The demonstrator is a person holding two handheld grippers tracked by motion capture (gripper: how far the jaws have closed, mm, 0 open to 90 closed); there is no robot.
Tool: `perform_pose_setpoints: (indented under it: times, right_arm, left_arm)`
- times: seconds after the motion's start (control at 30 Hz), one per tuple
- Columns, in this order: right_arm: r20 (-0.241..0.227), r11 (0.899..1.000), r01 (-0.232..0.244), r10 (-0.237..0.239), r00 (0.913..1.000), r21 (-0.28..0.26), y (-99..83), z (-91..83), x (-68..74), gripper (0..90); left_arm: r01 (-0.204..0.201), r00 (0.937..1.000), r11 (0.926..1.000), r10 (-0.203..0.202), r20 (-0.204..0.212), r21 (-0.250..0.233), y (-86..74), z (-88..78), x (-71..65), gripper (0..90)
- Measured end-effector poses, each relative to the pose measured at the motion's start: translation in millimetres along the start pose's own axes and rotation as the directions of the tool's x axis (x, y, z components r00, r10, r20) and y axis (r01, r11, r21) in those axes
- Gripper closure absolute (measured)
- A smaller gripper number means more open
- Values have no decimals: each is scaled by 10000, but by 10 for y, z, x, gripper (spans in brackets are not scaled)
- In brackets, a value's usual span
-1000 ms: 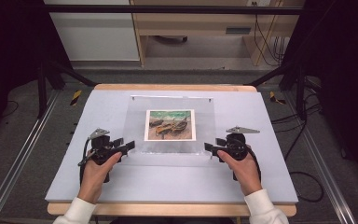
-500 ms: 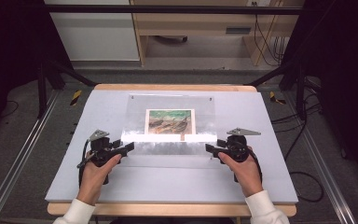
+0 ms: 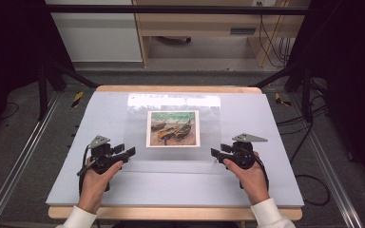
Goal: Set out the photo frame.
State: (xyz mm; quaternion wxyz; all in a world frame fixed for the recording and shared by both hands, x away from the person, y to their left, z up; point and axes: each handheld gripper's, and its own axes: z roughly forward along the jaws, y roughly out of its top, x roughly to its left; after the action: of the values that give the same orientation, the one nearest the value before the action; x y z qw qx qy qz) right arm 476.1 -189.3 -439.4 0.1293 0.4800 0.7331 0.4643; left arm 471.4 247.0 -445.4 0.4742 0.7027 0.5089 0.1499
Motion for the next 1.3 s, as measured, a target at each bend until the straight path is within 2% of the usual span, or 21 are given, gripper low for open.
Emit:
perform_pose_setpoints:
  times: [0.63,1.3]
  right_arm:
    - [351,9998,111,-106,9993,-142,-63,-53,76,519]
    - [395,9993,363,-360,9986,-60,-114,-120,107,570]
  left_arm:
    - [-202,9996,9998,201,-190,-55,-52,-57,-48,452]
    - [-311,9992,9995,311,-234,35,-80,-117,-58,498]
